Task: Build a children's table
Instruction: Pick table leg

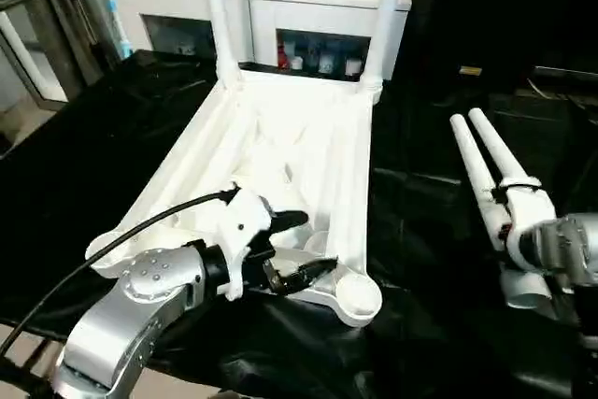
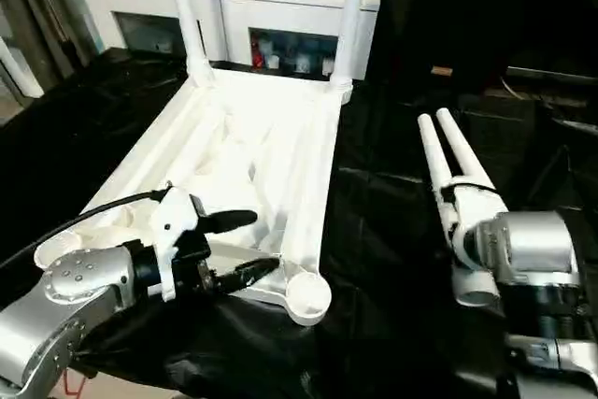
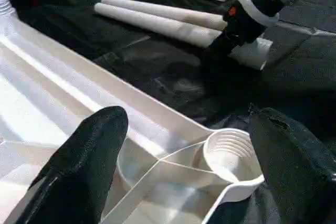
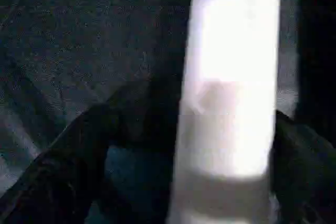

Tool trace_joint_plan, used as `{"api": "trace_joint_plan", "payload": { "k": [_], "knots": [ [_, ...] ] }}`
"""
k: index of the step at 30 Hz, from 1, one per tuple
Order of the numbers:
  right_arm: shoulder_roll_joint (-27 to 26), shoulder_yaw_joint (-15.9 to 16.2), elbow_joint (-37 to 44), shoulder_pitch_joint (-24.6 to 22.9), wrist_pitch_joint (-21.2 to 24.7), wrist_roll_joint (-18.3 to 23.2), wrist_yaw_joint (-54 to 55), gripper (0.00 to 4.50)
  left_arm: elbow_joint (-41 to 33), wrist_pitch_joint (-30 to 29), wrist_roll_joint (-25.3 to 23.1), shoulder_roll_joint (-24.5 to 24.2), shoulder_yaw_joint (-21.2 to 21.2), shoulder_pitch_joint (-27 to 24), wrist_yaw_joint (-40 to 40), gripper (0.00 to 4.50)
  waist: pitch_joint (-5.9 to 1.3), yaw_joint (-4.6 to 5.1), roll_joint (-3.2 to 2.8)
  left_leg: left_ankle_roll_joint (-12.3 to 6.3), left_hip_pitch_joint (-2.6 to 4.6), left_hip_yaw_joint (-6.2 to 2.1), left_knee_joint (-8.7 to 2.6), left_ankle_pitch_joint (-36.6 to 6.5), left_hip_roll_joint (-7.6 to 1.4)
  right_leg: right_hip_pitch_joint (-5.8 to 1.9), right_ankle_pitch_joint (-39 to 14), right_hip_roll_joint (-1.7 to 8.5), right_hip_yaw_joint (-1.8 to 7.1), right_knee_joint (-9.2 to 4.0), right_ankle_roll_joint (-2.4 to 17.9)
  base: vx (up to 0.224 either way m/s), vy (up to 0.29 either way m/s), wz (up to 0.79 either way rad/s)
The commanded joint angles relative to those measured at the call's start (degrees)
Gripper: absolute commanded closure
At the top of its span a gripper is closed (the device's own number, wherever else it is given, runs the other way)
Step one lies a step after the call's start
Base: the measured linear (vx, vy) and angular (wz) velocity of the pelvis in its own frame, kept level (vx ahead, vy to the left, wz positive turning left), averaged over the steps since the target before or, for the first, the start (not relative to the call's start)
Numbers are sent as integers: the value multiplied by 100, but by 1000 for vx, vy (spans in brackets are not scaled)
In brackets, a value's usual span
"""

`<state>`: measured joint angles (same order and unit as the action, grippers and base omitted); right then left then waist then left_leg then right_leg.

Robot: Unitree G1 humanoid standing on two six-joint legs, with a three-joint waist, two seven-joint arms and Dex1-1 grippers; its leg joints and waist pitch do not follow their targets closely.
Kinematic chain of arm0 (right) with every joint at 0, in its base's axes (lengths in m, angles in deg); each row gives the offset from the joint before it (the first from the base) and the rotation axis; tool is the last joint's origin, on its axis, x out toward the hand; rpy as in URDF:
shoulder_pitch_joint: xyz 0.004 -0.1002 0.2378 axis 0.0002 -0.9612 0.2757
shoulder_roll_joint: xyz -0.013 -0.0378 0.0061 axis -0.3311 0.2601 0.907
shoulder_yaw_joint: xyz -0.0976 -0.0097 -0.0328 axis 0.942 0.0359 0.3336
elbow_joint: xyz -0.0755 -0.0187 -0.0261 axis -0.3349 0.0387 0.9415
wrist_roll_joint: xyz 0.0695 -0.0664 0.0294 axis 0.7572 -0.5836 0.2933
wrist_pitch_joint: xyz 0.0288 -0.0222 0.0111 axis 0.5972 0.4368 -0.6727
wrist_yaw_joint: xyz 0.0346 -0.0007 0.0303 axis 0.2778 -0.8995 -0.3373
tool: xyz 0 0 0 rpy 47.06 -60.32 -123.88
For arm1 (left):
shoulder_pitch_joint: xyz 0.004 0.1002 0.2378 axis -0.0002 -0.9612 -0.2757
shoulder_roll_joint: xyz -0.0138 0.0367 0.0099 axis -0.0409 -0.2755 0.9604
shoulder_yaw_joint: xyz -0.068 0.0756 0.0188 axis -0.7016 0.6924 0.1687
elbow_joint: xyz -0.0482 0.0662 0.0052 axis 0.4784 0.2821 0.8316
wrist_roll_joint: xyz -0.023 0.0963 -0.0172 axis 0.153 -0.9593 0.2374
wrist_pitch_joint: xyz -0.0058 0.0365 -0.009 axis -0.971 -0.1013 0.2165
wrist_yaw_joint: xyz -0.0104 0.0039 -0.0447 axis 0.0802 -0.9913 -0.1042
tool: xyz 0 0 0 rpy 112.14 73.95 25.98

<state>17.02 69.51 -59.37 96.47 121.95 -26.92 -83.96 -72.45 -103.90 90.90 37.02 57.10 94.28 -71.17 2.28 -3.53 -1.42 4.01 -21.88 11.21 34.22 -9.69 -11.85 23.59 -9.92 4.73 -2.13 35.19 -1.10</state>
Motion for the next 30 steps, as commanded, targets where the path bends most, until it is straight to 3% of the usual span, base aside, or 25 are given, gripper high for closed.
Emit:
{"api": "trace_joint_plan", "payload": {
  "k": [1,4,5,7,9,11,18,19,20,21,23,28,29,30],
  "knots": [
    [49,-26,32,-101,106,34,-62,42,-116,-66,60,-64,54,54,-77,28,-306,-25,39,308,128,-52,-374,-1481,-21,-219,-1824,151,146,-487,753,0,0,0],
    [14,-69,-154,-121,46,32,-47,45,-26,33,42,-146,62,150,-168,28,-296,-13,10,329,148,-62,-377,-1662,-12,-201,-2203,156,135,-526,669,0,0,0],
    [2,-74,-178,-129,38,27,-41,72,-13,44,49,-172,64,159,-185,28,-287,-5,18,347,160,-64,-379,-1766,-7,-191,-2360,152,128,-547,624,0,0,0],
    [-4,-77,-195,-139,58,47,-61,83,2,56,59,-203,64,171,-216,28,-268,15,8,374,200,-81,-384,-2017,2,-167,-2794,154,109,-600,491,0,0,0],
    [-13,-42,-316,-194,-35,60,-57,88,68,125,9,-208,58,214,-214,28,-272,16,38,373,191,-94,-395,-2031,0,-176,-2906,158,101,-611,413,0,0,0],
    [-24,-39,-350,-207,-65,54,-42,121,86,160,-5,-207,50,216,-207,28,-268,18,26,379,217,-94,-391,-2092,2,-148,-2967,151,96,-631,384,0,0,0],
    [-176,-236,-344,-223,-126,15,82,176,216,494,-171,-203,14,158,-102,28,-277,33,4,399,227,-119,-399,-2245,11,-143,-3078,147,72,-655,313,0,0,0],
    [-176,-245,-324,-228,-122,17,84,198,226,530,-177,-182,7,154,-84,28,-276,30,-30,403,229,-123,-402,-2254,11,-142,-3069,148,73,-655,321,0,0,0],
    [-185,-304,-227,-247,-112,24,104,198,277,688,-199,-101,-20,149,-28,28,-275,39,-14,397,227,-120,-400,-2273,11,-142,-3048,141,70,-663,322,0,0,0],
    [-199,-348,-165,-240,-87,33,117,209,322,751,-206,-54,-51,160,18,28,-275,40,-76,412,234,-121,-398,-2308,17,-136,-3040,139,70,-674,323,0,0,0],
    [-266,-571,-50,-207,-102,49,189,219,512,891,-208,113,-130,250,169,28,-280,48,-13,389,211,-122,-404,-2293,22,-158,-3007,129,63,-665,317,0,0,0],
    [-469,-1019,94,-116,-390,122,334,254,882,829,-132,414,-329,519,481,28,-295,48,-47,371,194,-122,-407,-2156,23,-164,-2921,144,67,-653,343,0,0,0],
    [-576,-1174,164,-103,-631,228,312,254,1029,787,-99,528,-413,659,602,28,-297,54,-47,364,192,-121,-405,-2175,32,-169,-2938,141,60,-656,329,0,0,0],
    [-846,-1494,297,-99,-1150,512,222,258,1259,620,0,732,-540,950,798,28,-308,62,-95,358,195,-125,-397,-2173,37,-170,-2918,152,56,-644,338,0,0,0]
  ]
}}
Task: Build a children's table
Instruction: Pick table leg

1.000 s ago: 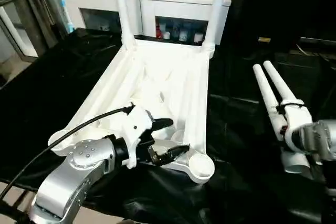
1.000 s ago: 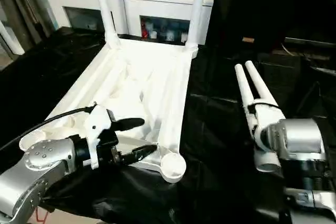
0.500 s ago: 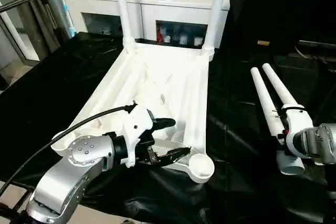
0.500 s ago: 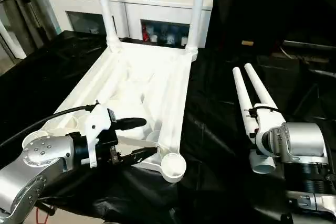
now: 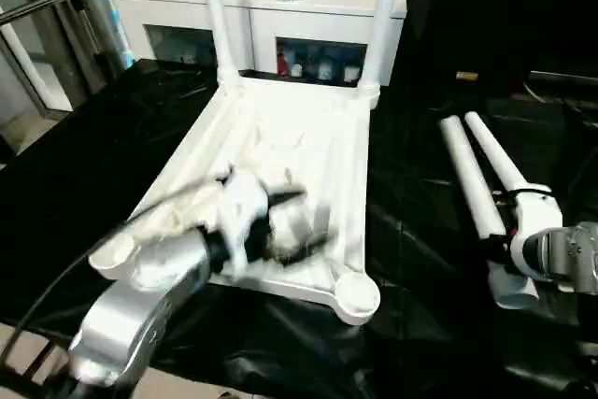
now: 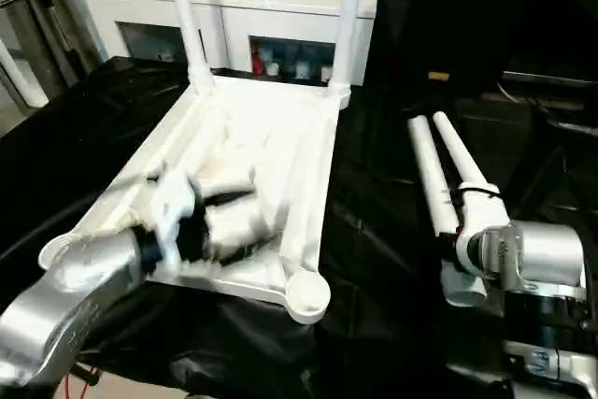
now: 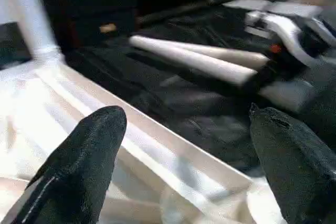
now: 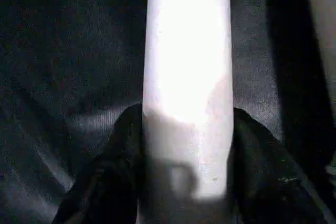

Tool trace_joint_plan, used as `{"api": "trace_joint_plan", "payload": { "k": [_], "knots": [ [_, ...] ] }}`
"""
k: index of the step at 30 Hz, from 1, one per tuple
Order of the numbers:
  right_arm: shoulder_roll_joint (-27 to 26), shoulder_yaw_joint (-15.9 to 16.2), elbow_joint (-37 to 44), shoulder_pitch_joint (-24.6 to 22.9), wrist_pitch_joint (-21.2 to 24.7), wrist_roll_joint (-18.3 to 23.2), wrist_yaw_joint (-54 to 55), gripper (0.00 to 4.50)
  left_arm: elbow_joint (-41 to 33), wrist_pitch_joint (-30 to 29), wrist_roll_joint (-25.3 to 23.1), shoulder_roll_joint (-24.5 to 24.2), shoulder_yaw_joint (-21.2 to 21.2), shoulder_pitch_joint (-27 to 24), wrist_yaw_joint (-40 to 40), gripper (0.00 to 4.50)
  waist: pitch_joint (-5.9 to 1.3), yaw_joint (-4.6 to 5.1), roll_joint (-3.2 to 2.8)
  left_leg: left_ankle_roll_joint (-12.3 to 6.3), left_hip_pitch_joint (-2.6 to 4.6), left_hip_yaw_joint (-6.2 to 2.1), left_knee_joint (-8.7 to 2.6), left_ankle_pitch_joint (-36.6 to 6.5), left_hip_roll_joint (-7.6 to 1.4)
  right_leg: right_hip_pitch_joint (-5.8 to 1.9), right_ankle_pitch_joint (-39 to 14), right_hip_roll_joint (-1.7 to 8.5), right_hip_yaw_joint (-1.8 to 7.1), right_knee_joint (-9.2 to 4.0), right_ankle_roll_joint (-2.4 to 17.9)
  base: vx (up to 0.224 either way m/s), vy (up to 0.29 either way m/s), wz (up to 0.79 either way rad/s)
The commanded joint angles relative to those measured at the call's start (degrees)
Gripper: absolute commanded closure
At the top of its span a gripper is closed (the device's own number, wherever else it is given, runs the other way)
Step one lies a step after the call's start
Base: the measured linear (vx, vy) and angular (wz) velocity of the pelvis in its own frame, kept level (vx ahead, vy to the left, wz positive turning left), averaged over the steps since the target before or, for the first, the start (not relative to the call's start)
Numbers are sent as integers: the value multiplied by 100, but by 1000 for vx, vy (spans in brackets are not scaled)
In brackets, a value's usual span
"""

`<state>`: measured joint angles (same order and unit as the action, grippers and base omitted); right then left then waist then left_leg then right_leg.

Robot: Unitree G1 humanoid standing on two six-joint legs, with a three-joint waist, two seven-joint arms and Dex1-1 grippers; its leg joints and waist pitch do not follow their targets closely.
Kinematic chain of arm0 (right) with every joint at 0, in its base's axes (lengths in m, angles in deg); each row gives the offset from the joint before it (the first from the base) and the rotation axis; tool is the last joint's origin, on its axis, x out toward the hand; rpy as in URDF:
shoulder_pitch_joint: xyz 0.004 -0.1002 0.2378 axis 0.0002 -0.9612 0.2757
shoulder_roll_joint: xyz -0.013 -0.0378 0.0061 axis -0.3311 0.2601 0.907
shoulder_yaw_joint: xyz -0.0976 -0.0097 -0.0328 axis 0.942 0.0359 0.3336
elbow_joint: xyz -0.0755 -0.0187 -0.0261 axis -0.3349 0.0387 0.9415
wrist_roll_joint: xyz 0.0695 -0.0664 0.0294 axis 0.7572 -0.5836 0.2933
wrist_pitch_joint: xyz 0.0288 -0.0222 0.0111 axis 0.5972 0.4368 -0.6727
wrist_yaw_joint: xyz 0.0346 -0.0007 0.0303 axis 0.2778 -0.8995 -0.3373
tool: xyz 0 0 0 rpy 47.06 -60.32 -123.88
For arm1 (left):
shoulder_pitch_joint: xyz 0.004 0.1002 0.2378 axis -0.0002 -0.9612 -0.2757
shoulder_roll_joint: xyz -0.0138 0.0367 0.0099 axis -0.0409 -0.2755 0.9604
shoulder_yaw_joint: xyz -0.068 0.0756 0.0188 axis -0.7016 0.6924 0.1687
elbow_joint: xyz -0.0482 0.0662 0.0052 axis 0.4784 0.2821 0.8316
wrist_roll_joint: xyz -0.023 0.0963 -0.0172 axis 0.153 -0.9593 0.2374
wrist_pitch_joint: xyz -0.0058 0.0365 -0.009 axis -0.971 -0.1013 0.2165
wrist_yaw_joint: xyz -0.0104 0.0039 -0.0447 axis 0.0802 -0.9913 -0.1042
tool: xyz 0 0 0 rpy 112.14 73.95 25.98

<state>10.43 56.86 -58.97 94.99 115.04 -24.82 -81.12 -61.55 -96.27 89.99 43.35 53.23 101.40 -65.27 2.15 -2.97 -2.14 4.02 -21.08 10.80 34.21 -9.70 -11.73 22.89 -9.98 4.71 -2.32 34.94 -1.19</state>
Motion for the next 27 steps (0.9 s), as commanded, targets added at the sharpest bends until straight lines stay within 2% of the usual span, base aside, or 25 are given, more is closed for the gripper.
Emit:
{"api": "trace_joint_plan", "payload": {
  "k": [1,2,3,4,5,6,7,8,9,10,12,14,16,17,18,19,20,21,24,25,26,27],
  "knots": [
    [-269,-293,302,31,-660,398,-124,260,228,-174,124,162,-182,318,254,28,-291,11,-12,330,123,-68,-383,-2194,33,-70,-2963,157,75,-654,344,0,0,0],
    [-354,-358,349,13,-869,498,-188,260,290,-206,157,227,-211,402,303,28,-300,23,19,284,88,-80,-391,-2129,38,-116,-2930,159,57,-642,344,0,0,0],
    [-496,-446,434,-25,-1233,652,-312,260,402,-266,217,343,-266,545,397,28,-313,25,24,229,40,-95,-403,-1975,28,-153,-2784,176,58,-607,368,0,0,0],
    [-664,-430,630,-141,-1860,839,-615,260,629,-382,330,579,-390,819,621,28,-313,27,6,215,28,-95,-402,-1917,23,-158,-2708,179,61,-589,392,0,0,0],
    [-755,-412,754,-198,-2092,943,-802,260,749,-425,413,706,-448,968,685,28,-311,13,4,156,61,-55,-374,-1916,23,-109,-2685,169,78,-629,398,0,0,0],
    [-827,-397,871,-239,-2227,1062,-992,261,835,-474,501,811,-489,1090,722,28,-329,6,14,109,54,-67,-372,-1778,28,-143,-2538,172,79,-592,481,0,0,0],
    [-965,-373,1117,-317,-2377,1323,-1386,261,987,-617,691,1015,-561,1317,785,28,-333,-8,50,37,-2,-55,-381,-1599,25,-182,-2366,170,87,-577,518,0,0,0],
    [-965,-373,1117,-317,-2377,1323,-1386,261,987,-617,691,1015,-561,1317,785,28,-344,-32,27,19,21,-55,-369,-1546,15,-170,-2267,172,93,-554,553,0,0,0],
    [-1101,-330,1397,-424,-2419,1613,-1799,261,1118,-852,942,1246,-648,1537,827,14,-346,-26,60,-39,-14,-52,-373,-1394,9,-203,-2035,171,98,-523,653,0,0,0],
    [-1152,-276,1560,-490,-2374,1772,-2014,261,1179,-939,1100,1376,-694,1653,827,6,-353,-59,29,-65,-6,-58,-370,-1317,1,-201,-1930,176,102,-510,701,0,0,0],
    [-1198,-191,1756,-600,-2337,1999,-2281,261,1263,-1072,1328,1593,-794,1820,825,0,-364,-103,64,-162,-32,-60,-361,-1069,-10,-236,-1547,188,105,-462,884,0,0,0],
    [-1193,-32,1861,-667,-2365,2072,-2431,261,1315,-1183,1507,1712,-859,1928,835,0,-368,-119,60,-195,-24,-42,-343,-942,-11,-230,-1327,183,114,-445,1001,0,0,0],
    [-1165,392,2081,-814,-2487,2252,-2787,261,1520,-1483,1801,2023,-987,2197,1034,0,-370,-139,77,-217,-28,-34,-333,-870,-13,-243,-1228,193,117,-435,1083,0,0,0],
    [-1165,393,2081,-814,-2488,2252,-2788,261,1520,-1484,1801,2023,-988,2198,1034,0,-372,-169,67,-239,-31,-35,-324,-831,-19,-242,-1187,198,121,-435,1082,0,0,0],
    [-1137,593,2114,-851,-2632,2256,-2898,261,1680,-1540,1767,2100,-1003,2295,1137,0,-376,-179,100,-272,-50,-39,-328,-772,-21,-254,-1187,203,117,-435,1049,0,0,0],
    [-1137,593,2114,-851,-2632,2256,-2898,261,1680,-1540,1767,2100,-1003,2295,1137,0,-376,-200,89,-269,-45,-38,-321,-755,-22,-241,-1204,205,117,-433,1034,0,0,0],
    [-1105,773,2140,-868,-2708,2192,-2998,261,1771,-1568,1769,2156,-1034,2343,1197,0,-353,-205,89,-259,-46,-35,-331,-809,-20,-230,-1346,205,118,-460,992,0,0,0],
    [-1082,927,2137,-860,-2807,2083,-3064,261,1803,-1607,1800,2192,-1079,2351,1257,0,-347,-232,126,-233,-51,-35,-334,-855,-16,-238,-1536,211,117,-471,899,0,0,0],
    [-1057,1146,2115,-816,-2928,1925,-3069,261,1783,-1694,1764,2168,-1108,2297,1432,0,-337,-244,116,-130,-40,-52,-358,-957,-40,-215,-1736,219,119,-487,778,0,0,0],
    [-1022,1245,2115,-808,-2980,1873,-3051,261,1767,-1745,1735,2165,-1138,2271,1562,0,-333,-246,154,-100,-38,-53,-365,-969,-46,-214,-1703,216,117,-482,770,0,0,0],
    [-1003,1320,2086,-788,-3028,1811,-3018,261,1776,-1740,1702,2173,-1177,2265,1656,0,-329,-252,143,-86,-33,-56,-368,-972,-48,-210,-1679,217,120,-478,775,0,0,0],
    [-987,1397,2063,-775,-3087,1769,-2989,261,1773,-1726,1695,2198,-1236,2257,1766,17,-321,-245,229,-90,-41,-47,-371,-969,-46,-216,-1651,212,123,-482,762,0,0,0]
  ]
}}
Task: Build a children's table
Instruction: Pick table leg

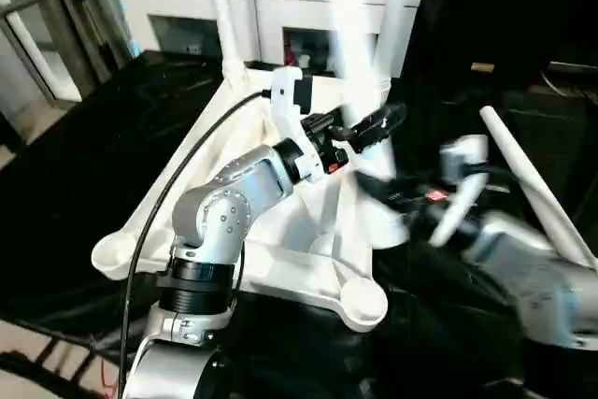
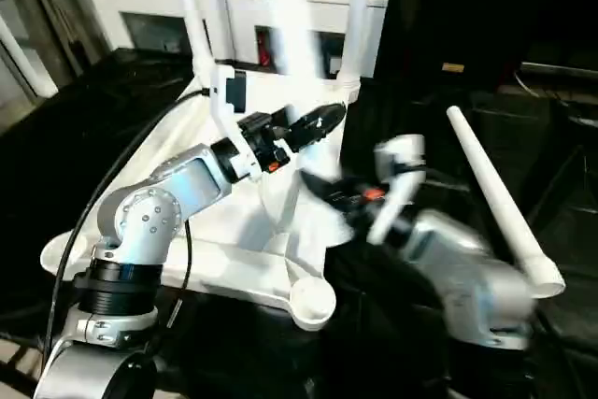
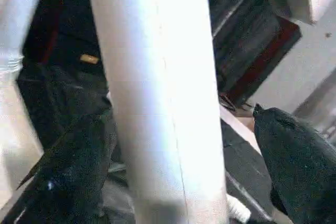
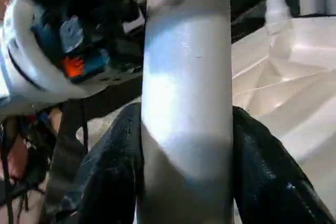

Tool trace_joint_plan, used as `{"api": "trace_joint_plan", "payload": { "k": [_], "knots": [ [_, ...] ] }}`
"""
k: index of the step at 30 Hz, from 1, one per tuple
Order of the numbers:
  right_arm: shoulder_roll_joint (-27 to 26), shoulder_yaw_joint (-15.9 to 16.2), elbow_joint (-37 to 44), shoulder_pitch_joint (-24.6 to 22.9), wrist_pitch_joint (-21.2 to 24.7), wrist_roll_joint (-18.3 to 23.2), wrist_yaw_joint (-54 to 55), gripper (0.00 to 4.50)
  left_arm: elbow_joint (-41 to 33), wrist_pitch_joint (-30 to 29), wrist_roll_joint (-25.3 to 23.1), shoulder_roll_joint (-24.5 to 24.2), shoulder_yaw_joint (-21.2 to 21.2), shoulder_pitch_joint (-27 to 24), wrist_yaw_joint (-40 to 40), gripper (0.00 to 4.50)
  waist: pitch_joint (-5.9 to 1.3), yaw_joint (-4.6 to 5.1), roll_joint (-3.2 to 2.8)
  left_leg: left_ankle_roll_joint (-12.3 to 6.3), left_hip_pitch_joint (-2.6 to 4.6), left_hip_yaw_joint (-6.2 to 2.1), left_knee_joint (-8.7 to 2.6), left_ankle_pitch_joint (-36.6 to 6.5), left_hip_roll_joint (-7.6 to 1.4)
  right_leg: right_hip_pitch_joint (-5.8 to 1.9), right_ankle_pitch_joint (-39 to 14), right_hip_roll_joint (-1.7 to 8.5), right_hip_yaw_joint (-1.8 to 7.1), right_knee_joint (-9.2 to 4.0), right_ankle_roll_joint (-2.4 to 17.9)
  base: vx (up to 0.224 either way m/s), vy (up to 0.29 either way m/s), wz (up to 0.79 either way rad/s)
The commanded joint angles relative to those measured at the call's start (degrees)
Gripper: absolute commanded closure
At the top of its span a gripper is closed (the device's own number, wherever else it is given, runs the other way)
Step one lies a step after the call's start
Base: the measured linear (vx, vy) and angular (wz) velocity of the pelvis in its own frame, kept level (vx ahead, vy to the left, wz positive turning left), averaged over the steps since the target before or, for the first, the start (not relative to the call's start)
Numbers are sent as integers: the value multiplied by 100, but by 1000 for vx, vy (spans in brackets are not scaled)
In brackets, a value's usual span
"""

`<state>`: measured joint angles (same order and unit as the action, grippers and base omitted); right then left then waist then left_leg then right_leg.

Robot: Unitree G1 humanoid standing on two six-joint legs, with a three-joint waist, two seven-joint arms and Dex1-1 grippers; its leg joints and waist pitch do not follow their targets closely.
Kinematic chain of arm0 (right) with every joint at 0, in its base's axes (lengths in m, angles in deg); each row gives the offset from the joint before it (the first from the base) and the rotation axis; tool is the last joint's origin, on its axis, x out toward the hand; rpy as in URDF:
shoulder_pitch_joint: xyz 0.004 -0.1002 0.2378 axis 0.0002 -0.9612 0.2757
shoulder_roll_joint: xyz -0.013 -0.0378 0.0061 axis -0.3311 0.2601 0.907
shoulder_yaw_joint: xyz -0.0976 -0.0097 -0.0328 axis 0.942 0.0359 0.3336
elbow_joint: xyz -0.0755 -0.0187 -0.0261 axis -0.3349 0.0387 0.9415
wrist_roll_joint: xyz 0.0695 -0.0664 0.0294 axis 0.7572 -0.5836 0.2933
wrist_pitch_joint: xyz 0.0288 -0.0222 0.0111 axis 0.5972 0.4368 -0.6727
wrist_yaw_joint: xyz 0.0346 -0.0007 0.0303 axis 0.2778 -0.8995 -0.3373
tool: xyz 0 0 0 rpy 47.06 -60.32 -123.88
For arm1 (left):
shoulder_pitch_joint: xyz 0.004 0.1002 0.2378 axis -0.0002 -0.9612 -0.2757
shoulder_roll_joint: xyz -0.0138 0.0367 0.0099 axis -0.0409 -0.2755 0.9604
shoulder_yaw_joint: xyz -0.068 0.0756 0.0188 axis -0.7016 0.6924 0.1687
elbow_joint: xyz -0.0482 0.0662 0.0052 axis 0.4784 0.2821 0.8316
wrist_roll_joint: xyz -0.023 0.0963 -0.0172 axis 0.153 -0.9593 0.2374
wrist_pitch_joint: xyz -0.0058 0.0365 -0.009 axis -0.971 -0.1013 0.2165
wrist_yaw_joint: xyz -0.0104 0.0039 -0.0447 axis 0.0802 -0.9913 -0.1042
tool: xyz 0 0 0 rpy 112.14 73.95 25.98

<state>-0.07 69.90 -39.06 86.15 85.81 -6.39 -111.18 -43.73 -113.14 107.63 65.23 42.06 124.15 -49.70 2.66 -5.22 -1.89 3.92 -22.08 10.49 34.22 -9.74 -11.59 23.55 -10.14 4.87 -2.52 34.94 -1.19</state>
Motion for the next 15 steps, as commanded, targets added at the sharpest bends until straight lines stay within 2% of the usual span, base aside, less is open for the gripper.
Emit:
{"api": "trace_joint_plan", "payload": {
  "k": [1,2,3,4,5,7,9,10,11,12,14,15],
  "knots": [
    [63,93,72,108,-164,-74,18,261,-9,-39,-69,10,-119,-18,210,27,-371,-34,178,-68,53,-25,-377,-960,-62,-291,-1642,208,144,-466,762,0,0,0],
    [63,93,72,108,-164,-74,18,261,-9,-39,-69,10,-119,-18,210,27,-369,-39,162,-65,55,-22,-376,-964,-59,-285,-1667,211,147,-477,748,0,0,0],
    [76,278,1,173,-304,-222,95,261,-39,-37,-82,76,-282,-29,512,34,-371,-34,184,-40,50,-31,-379,-957,-72,-289,-1597,212,142,-461,748,0,0,0],
    [2,501,-187,354,-470,-565,412,261,-84,45,-223,120,-406,-27,874,34,-363,-26,185,-25,51,-33,-387,-972,-70,-285,-1596,209,139,-472,742,0,0,0],
    [2,501,-187,354,-470,-565,412,261,-84,45,-223,120,-406,-27,874,40,-365,-5,270,4,26,-42,-391,-941,-66,-304,-1583,216,132,-441,728,0,0,0],
    [-37,830,-446,557,-729,-1113,854,261,-98,124,-381,164,-526,1,1291,67,-359,-7,239,60,58,-33,-388,-997,-74,-262,-1723,222,143,-479,682,0,0,0],
    [-151,1050,-655,696,-1024,-1509,1216,262,-60,272,-463,259,-676,43,1680,78,-353,-11,274,123,72,-33,-394,-1025,-83,-255,-1604,217,149,-469,677,0,0,0],
    [-151,1050,-655,696,-1024,-1509,1216,262,-60,272,-463,259,-676,43,1680,88,-349,-4,281,128,67,-34,-399,-1028,-76,-260,-1553,214,149,-471,689,0,0,0],
    [-219,1105,-692,739,-1063,-1579,1321,262,-41,325,-505,281,-727,58,1820,88,-361,-8,249,125,68,-43,-399,-1006,-74,-270,-1371,205,150,-440,722,0,0,0],
    [-224,1109,-694,742,-1065,-1582,1328,262,-41,327,-508,282,-730,59,1831,101,-364,-4,275,98,70,-36,-391,-965,-73,-272,-1184,194,153,-434,754,0,0,0],
    [-282,1146,-696,766,-1077,-1599,1400,262,-24,366,-537,301,-766,71,1929,117,-376,-35,276,42,84,-28,-374,-855,-76,-276,-898,196,165,-403,829,0,0,0],
    [-462,1227,-566,770,-1080,-1574,1525,262,67,499,-587,367,-810,102,2054,134,-373,-21,229,29,63,-31,-372,-789,-72,-287,-718,187,166,-392,877,0,0,0]
  ]
}}
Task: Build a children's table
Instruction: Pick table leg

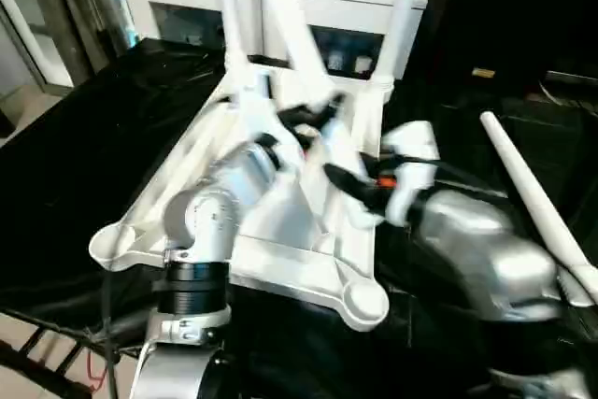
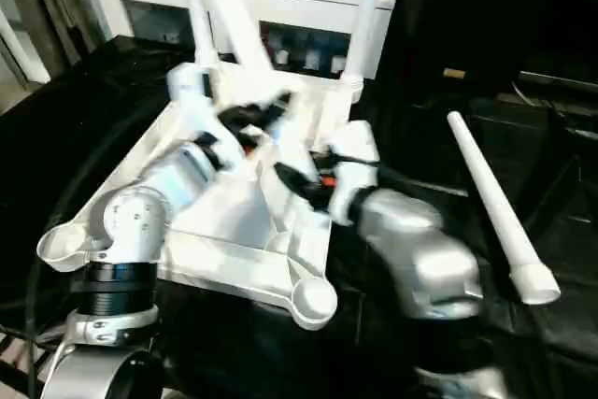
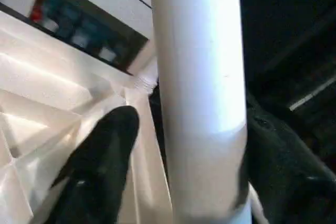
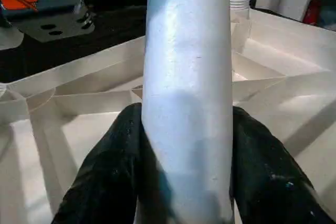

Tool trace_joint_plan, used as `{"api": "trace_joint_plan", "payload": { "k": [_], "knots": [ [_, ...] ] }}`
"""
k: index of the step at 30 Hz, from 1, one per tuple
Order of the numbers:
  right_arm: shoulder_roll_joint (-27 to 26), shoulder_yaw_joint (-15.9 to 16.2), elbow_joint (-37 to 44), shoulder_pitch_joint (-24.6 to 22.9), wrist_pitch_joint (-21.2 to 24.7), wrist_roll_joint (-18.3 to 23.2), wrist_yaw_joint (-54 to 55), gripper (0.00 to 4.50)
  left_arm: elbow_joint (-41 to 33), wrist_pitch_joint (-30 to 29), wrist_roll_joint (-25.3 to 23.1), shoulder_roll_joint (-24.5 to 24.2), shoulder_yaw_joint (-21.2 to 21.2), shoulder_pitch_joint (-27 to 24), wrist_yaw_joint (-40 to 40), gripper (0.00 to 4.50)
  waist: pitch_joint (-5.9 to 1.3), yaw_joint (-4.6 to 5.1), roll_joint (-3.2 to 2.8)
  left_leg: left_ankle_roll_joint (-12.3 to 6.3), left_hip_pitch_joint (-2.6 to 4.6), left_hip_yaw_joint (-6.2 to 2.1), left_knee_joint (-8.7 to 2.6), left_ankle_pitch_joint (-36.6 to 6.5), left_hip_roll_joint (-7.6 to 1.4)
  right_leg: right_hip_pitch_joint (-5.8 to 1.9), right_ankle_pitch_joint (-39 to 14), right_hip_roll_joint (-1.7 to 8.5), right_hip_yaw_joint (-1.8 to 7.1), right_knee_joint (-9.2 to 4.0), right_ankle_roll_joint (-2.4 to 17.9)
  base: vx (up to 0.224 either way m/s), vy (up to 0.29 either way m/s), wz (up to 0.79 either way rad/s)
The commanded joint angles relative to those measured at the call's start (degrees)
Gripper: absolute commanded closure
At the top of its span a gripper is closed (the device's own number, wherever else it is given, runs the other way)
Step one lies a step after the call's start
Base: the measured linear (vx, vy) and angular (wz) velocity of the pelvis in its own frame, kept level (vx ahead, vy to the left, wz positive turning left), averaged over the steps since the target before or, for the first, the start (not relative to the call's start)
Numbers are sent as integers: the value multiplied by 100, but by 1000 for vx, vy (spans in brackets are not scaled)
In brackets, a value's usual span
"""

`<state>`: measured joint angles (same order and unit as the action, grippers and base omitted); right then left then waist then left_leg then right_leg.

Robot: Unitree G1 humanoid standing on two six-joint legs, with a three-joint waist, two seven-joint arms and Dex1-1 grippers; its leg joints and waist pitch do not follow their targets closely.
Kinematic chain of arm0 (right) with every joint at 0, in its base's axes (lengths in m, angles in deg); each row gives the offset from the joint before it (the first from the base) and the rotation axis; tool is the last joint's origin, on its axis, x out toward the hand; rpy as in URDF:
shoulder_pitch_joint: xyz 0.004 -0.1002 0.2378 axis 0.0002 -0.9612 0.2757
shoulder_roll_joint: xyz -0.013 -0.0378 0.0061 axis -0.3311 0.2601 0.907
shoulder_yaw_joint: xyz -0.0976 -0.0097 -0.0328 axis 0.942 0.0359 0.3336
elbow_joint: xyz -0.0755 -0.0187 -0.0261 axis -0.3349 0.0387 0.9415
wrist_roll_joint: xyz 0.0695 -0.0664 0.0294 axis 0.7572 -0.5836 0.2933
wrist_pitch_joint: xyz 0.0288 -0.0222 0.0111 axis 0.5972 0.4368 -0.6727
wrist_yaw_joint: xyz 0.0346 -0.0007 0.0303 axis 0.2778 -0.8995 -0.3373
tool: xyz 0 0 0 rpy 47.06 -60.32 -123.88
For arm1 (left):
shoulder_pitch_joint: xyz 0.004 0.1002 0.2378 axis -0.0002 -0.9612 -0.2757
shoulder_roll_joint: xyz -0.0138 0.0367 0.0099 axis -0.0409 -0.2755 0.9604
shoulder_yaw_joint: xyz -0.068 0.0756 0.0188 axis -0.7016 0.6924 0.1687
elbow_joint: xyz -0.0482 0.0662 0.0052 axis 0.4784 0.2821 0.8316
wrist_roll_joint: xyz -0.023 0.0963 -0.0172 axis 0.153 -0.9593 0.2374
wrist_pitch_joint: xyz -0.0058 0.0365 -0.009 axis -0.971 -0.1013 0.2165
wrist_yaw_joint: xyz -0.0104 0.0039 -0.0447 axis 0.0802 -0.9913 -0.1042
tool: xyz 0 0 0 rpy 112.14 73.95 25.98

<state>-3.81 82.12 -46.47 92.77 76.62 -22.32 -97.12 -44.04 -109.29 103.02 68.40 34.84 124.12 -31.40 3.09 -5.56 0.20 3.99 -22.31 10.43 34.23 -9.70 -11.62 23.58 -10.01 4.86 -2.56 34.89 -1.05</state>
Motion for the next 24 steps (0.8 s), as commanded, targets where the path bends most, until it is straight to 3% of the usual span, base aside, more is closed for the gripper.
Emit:
{"api": "trace_joint_plan", "payload": {
  "k": [1,3,6,8,10,11,12,13,15,16,17,18,19,21,23,24],
  "knots": [
    [-113,23,197,106,-165,19,137,262,112,131,-137,59,-90,110,242,134,-422,16,-1,18,84,-31,-372,-769,-67,-298,-575,183,164,-373,899,0,0,0],
    [-287,182,338,95,-239,-35,308,262,252,299,-253,177,-74,175,416,157,-430,25,-48,36,83,-45,-372,-788,-58,-315,-464,186,157,-356,926,0,0,0],
    [-311,204,353,97,-263,-57,340,262,276,324,-251,214,-73,196,443,180,-415,47,-21,84,94,-43,-391,-991,-64,-319,-625,187,160,-379,902,0,0,0],
    [-334,215,341,104,-304,-87,364,262,274,303,-198,238,-72,211,419,204,-408,44,-58,134,103,-47,-396,-1096,-66,-309,-760,191,163,-389,893,0,0,0],
    [-343,200,330,116,-327,-95,375,262,256,257,-139,231,-57,211,340,219,-406,47,-41,157,107,-46,-400,-1176,-65,-309,-862,190,162,-402,863,0,0,0],
    [-351,188,315,135,-355,-102,384,262,246,227,-108,204,-33,214,264,224,-399,46,-55,174,106,-46,-405,-1225,-64,-300,-917,190,163,-412,855,0,0,0],
    [-351,185,315,138,-358,-101,382,262,244,222,-103,198,-28,214,248,230,-401,37,-127,199,110,-59,-406,-1251,-63,-296,-932,194,161,-403,855,0,0,0],
    [-342,166,321,156,-377,-94,372,262,234,190,-65,145,6,217,118,241,-401,53,-96,210,104,-58,-408,-1313,-57,-305,-944,185,155,-415,841,0,0,0],
    [-341,165,321,157,-378,-94,372,262,234,189,-63,142,7,217,112,255,-400,48,-89,195,100,-55,-404,-1291,-55,-306,-953,188,159,-417,832,0,0,0],
    [-341,109,336,164,-349,-42,358,227,239,191,-44,90,24,232,15,256,-400,50,-96,193,95,-59,-405,-1278,-56,-308,-954,188,158,-416,831,0,0,0],
    [-322,61,341,172,-311,14,341,227,255,205,-35,57,34,249,-38,256,-402,50,-94,190,97,-60,-407,-1272,-55,-307,-959,188,156,-419,829,0,0,0],
    [-290,-23,349,185,-243,111,310,206,281,228,-17,0,51,278,-132,257,-407,33,-205,206,109,-73,-404,-1290,-50,-297,-958,192,154,-408,834,0,0,0],
    [-246,-152,352,206,-134,261,254,189,304,251,14,-78,81,311,-289,261,-406,49,-138,197,116,-69,-406,-1380,-47,-310,-972,174,147,-421,844,0,0,0],
    [133,-659,367,303,550,1131,-403,182,278,182,212,-462,337,379,-1227,262,-406,30,-165,120,126,-73,-402,-1360,-36,-321,-948,171,148,-406,889,0,0,0],
    [176,-683,369,305,597,1197,-478,164,272,179,229,-492,366,381,-1311,262,-398,12,-186,82,110,-61,-391,-1244,-53,-310,-792,176,158,-396,966,0,0,0],
    [441,-744,371,289,863,1526,-944,151,217,106,334,-677,516,377,-1780,263,-409,8,-193,78,97,-67,-383,-1146,-46,-336,-675,191,151,-380,1025,0,0,0]
  ]
}}
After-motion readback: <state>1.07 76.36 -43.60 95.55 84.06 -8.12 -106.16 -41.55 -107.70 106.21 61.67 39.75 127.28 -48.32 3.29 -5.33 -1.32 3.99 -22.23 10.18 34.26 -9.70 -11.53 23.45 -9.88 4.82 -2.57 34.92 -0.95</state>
